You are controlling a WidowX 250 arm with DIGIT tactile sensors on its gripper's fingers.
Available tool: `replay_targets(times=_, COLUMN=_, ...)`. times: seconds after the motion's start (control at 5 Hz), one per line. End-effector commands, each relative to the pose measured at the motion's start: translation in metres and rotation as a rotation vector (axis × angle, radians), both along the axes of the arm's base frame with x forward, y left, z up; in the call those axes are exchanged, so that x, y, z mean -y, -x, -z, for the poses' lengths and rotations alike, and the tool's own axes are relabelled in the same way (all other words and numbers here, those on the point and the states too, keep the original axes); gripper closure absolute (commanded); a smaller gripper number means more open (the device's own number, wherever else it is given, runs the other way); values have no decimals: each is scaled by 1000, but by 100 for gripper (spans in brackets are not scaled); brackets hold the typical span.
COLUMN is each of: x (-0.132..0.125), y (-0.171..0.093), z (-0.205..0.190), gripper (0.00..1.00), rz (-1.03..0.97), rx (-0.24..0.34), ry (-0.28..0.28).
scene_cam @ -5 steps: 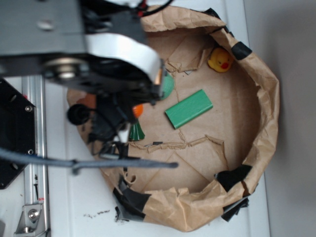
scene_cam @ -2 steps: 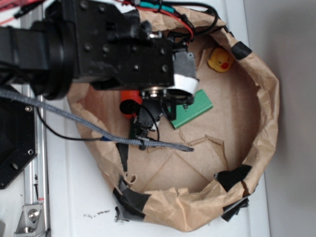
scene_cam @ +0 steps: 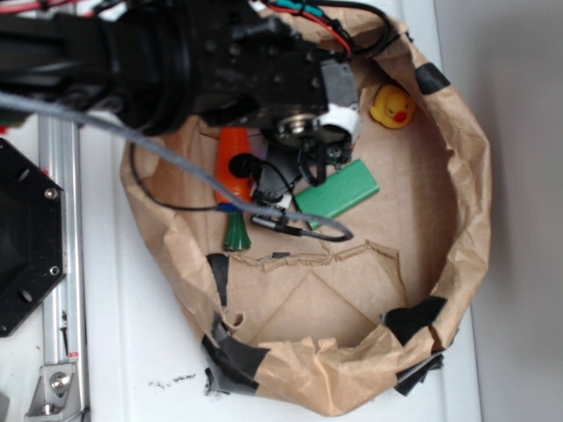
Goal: Grab the green ball.
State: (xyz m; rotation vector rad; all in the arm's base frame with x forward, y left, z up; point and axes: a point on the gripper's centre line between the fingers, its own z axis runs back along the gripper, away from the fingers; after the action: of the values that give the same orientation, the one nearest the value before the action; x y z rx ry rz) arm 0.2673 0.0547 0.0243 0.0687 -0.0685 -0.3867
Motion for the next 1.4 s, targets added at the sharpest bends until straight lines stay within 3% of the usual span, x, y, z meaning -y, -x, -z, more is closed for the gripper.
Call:
replay_targets(times=0.0, x=-10, y=-6, z=0, gripper=100, rz=-29, rx=10, ry=-31)
replay_targets(times=0.4, x=-5, y=0, z=-14, gripper=100, rz=-41, rx=25, ry=-36)
replay_targets(times=0.8, x=42, y=-1, z=-115, gripper=100, rz=-165, rx=109, ry=94)
replay_targets(times=1.0, x=52, y=0, z=-166, gripper=100, rz=-289, rx=101, ry=113)
replay_targets(times=1.2, x=56, y=4, z=-164, gripper=100, rz=-494, rx=86, ry=82)
